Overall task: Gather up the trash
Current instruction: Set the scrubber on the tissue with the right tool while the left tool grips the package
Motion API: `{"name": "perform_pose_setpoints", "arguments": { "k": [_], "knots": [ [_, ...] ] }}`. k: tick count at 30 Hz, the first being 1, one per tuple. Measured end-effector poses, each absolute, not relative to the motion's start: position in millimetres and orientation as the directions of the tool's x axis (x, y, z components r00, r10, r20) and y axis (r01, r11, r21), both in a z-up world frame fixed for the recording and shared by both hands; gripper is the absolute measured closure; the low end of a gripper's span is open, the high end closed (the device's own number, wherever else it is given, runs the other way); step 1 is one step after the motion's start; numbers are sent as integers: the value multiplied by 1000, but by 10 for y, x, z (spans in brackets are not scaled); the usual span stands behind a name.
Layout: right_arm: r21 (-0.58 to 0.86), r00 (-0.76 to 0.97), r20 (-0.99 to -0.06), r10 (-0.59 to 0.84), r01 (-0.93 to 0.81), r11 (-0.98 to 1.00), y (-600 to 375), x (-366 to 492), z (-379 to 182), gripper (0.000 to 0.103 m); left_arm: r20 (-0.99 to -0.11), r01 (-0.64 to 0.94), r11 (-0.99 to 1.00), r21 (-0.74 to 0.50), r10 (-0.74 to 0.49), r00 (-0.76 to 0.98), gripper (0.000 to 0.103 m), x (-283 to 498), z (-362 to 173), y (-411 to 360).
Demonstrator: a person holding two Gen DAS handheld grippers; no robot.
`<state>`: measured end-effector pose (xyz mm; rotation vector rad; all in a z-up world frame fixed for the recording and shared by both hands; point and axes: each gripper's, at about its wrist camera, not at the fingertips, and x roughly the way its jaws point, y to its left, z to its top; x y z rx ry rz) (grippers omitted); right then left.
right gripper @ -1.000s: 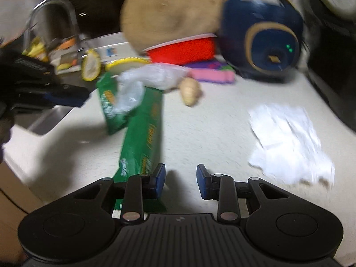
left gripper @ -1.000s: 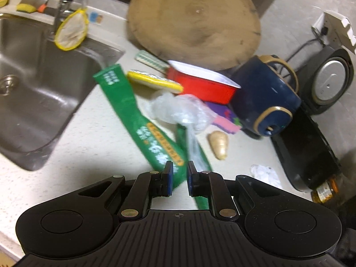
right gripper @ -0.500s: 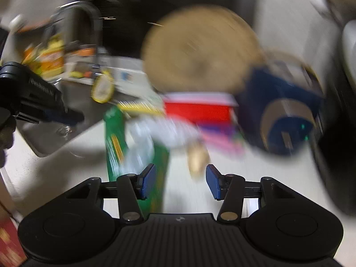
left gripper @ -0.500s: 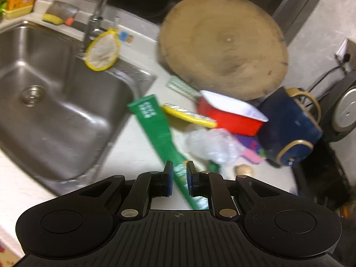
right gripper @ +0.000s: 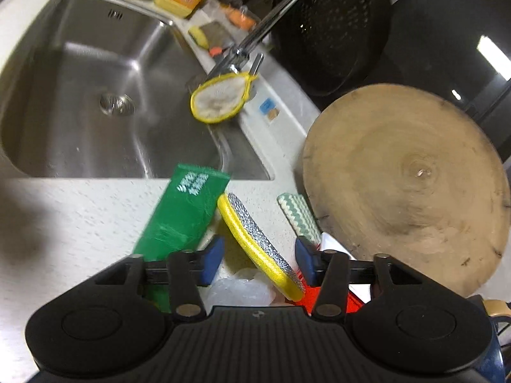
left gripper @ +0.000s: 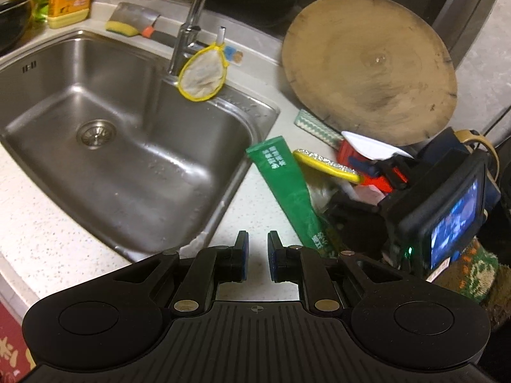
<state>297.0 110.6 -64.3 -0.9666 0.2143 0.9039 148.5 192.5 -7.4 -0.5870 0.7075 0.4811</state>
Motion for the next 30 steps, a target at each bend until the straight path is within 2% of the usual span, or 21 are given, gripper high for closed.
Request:
{"name": "perform_pose_setpoints", "arguments": {
  "k": [3, 7, 14, 22, 25, 30],
  "knots": [
    [-560, 619, -544, 567, -771, 304, 950, 3041, -530, 86, -722, -586, 741, -327, 204, 661, 88, 1555, -93, 1899],
    [-473, 621, -499, 604, -779, 411, 479, 3081, -201, 89, -729, -563, 762, -322, 180, 660, 88, 1729, -123, 1828],
    [-97, 565, -542, 622, -777, 622, -571, 3340, 239, 89, -730, -450, 838, -309, 95, 677, 88, 2152, -139, 1485],
    [393, 386, -630, 674, -590, 705, -1567, 3593, -142, 89, -724, -367, 873, -320, 25, 689, 88, 2379, -206, 1146],
    [382, 409, -653, 637, -548, 744, -1738, 3509, -341, 88, -720, -379, 872, -311, 45, 693, 88, 2381, -251, 1130],
    [237, 518, -660, 544, -544, 805, -1890, 3312, -426, 76, -725, -547, 797, -255, 217, 654, 88, 2412, -332, 1405]
  ]
}}
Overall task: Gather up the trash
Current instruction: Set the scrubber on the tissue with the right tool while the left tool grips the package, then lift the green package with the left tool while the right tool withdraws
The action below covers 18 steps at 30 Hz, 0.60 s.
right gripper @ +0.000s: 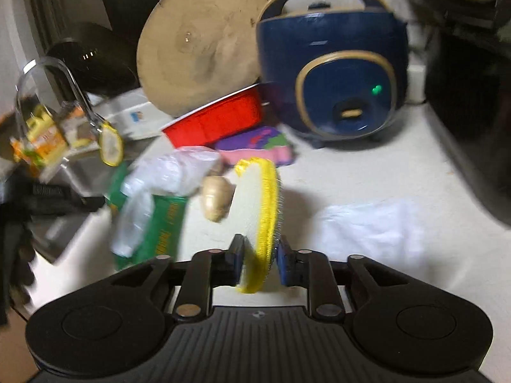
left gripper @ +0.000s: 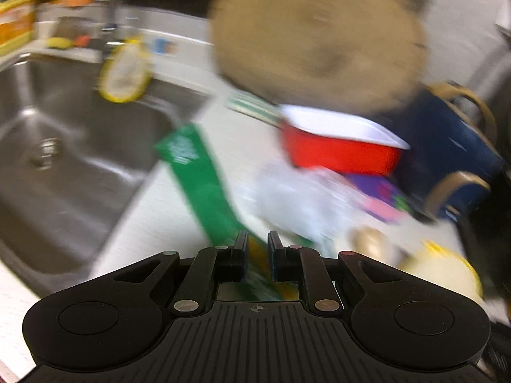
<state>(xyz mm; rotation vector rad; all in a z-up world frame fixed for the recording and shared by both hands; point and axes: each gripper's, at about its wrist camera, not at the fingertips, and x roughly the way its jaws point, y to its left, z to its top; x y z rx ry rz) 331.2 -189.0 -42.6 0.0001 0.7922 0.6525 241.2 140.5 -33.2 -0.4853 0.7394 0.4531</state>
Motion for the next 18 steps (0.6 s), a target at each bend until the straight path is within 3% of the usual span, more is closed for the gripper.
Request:
{"name": "perform_pose_setpoints", "arguments": {
  "k": [5, 12, 18],
  "knots": [
    [119, 594, -643, 483, -546, 829, -1983, 3190, -391, 68, -743, -601, 742, -299, 214, 634, 88, 2633, -446, 1711],
    [-33, 706, -598, 380, -495, 868, -2097, 3074, -429, 56, -784, -524, 851, -13, 317, 534, 73, 2923, -603, 1507],
    [-11, 682, -598, 420, -531, 847, -2148, 3006, -514, 56, -790, -507, 861, -34, 287, 542, 72, 2866, -642, 1590]
  ]
}}
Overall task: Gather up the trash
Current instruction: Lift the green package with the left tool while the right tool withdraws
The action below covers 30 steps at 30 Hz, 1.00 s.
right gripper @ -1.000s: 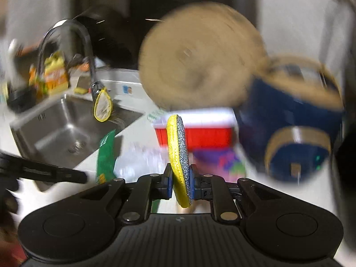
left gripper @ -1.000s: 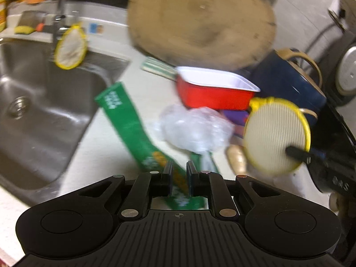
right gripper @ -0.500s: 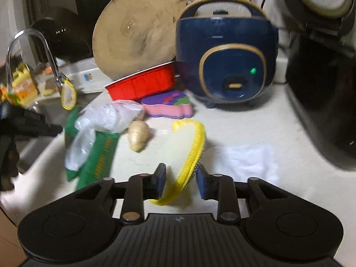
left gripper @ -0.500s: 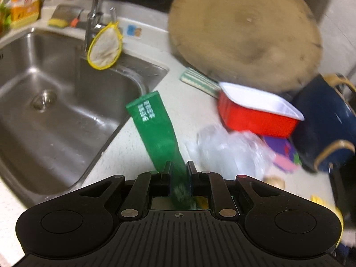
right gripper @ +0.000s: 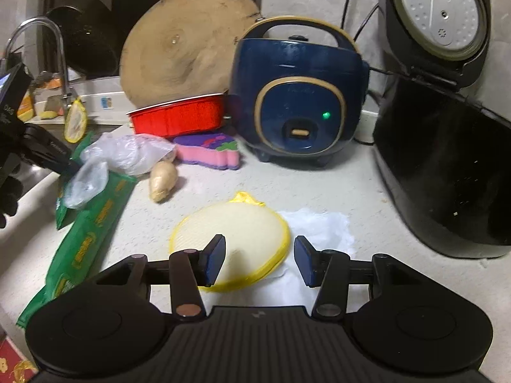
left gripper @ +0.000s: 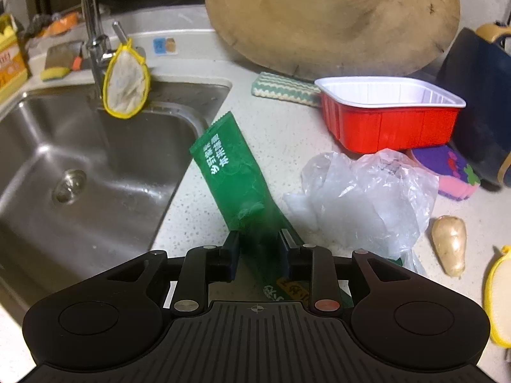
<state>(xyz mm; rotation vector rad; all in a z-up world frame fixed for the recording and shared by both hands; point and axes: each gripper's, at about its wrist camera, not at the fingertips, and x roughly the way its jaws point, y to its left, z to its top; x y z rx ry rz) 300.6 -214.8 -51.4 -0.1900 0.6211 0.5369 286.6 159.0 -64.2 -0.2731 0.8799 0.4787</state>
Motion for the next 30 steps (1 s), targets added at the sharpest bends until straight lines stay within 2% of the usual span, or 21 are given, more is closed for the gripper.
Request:
{"name": "perform_pose_setpoints", "arguments": {
  "k": [4, 10, 18, 22, 26, 30],
  "knots": [
    [22, 648, -618, 445, -551, 834, -2069, 2981, -580, 55, -791, -539, 837, -91, 268, 550, 70, 2962, -666, 1664],
    [17, 617, -633, 468, -593, 805, -1840, 2777, -688, 43, -783, -490, 872, 23, 320, 534, 64, 3144, -727, 1549],
    [-14, 590, -648, 482, -642, 767, -1634, 2576, -783, 35, -789, -445, 896, 11, 281, 546, 63, 3046, -722, 1570],
    [5, 579, -654, 488, -641, 767, -1634, 2599, -792, 33, -785, -437, 899, -16, 259, 562, 68, 2819, -702, 1485],
    [96, 526, -670, 524, -638, 764, -1680, 2662, -816, 20, -772, -417, 904, -97, 196, 605, 76, 2575, -687, 1448],
    [135, 489, -691, 532, -636, 760, -1680, 2699, -796, 13, -752, -414, 898, -148, 170, 637, 80, 2362, -687, 1415]
  ]
}}
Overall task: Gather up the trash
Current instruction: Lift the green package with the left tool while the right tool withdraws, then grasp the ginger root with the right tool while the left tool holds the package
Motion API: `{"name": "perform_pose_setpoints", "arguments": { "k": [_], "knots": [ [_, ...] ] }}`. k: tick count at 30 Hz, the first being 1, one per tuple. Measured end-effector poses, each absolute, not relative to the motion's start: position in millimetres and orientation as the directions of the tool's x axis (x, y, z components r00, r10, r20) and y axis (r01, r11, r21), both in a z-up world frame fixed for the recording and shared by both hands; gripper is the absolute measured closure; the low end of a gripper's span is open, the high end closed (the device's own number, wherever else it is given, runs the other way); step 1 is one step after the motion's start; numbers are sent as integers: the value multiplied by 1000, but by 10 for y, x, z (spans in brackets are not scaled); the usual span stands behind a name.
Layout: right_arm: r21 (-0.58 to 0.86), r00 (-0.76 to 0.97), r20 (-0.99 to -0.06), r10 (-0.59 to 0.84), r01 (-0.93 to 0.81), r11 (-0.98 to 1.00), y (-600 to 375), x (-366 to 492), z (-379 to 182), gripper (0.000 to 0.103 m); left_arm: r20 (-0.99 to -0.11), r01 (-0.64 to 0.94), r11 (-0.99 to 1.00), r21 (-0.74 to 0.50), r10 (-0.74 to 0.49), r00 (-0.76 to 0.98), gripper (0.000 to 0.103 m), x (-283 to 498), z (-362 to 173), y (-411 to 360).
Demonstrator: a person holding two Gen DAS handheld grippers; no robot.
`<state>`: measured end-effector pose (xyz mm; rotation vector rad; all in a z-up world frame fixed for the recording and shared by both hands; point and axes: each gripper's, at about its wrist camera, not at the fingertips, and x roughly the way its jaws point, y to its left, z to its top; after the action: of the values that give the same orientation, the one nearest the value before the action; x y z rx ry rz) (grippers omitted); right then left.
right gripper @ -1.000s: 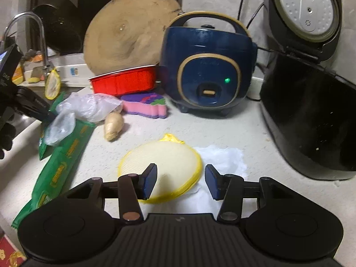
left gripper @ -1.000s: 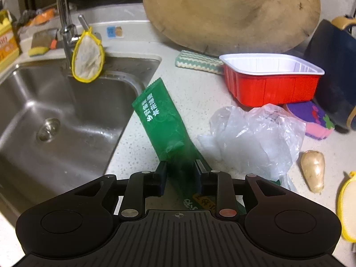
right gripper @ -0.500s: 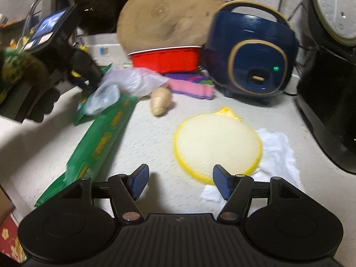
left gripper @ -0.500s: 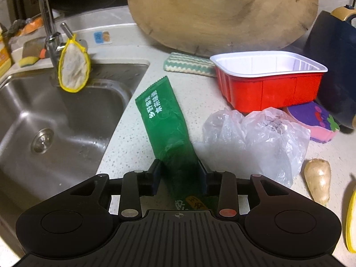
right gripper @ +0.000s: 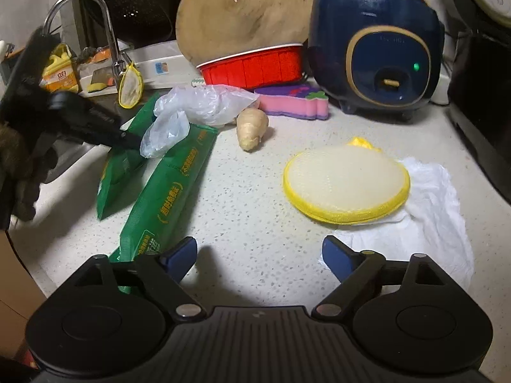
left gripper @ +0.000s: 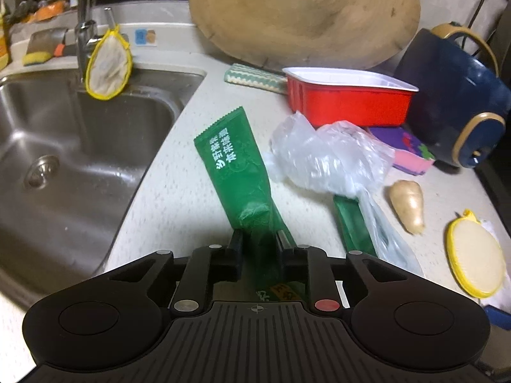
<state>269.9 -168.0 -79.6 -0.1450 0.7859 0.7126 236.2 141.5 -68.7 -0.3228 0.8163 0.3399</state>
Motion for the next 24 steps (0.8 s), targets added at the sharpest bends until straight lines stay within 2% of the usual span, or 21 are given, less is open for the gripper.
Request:
{"name": "perform_pose_setpoints", "arguments": {
  "k": [3, 5, 9, 14, 17, 19, 24],
  "knots": [
    [201, 436, -704, 560, -634, 746, -1712, 2786, -773, 6, -737, -420, 891, -172, 166, 655, 82, 2213, -673, 1388],
    [221, 409, -710, 573, -644, 733, -1717, 2823, -764, 6, -727, -414, 890, -192, 155, 669, 84, 2114, -647, 1367],
    [153, 422, -723, 548, -675, 722, -1673, 2790, -724, 20, -730, -386, 906, -177, 142, 669, 87, 1968, -577, 1311],
    [65, 521, -614, 592, -715, 696, -1588, 2744, -428, 20, -764, -359, 925, -125, 142, 629, 86, 1927, -578, 1242],
    [48, 555, -593, 584, -700, 713, -1372, 2999, -332, 20, -773, -394, 909, -136, 151, 616, 81, 1941, -612, 1275],
    [72, 548, -602, 580, -687, 724, -1204, 3227, -354, 21, -784, -421, 895, -148, 153, 601, 73, 1953, -641, 1306],
    [115, 495, -662, 564, -676, 728, -793, 3691, -556, 34, -781, -405, 910, -94, 185, 596, 73, 1966, -648, 1223]
  ]
}}
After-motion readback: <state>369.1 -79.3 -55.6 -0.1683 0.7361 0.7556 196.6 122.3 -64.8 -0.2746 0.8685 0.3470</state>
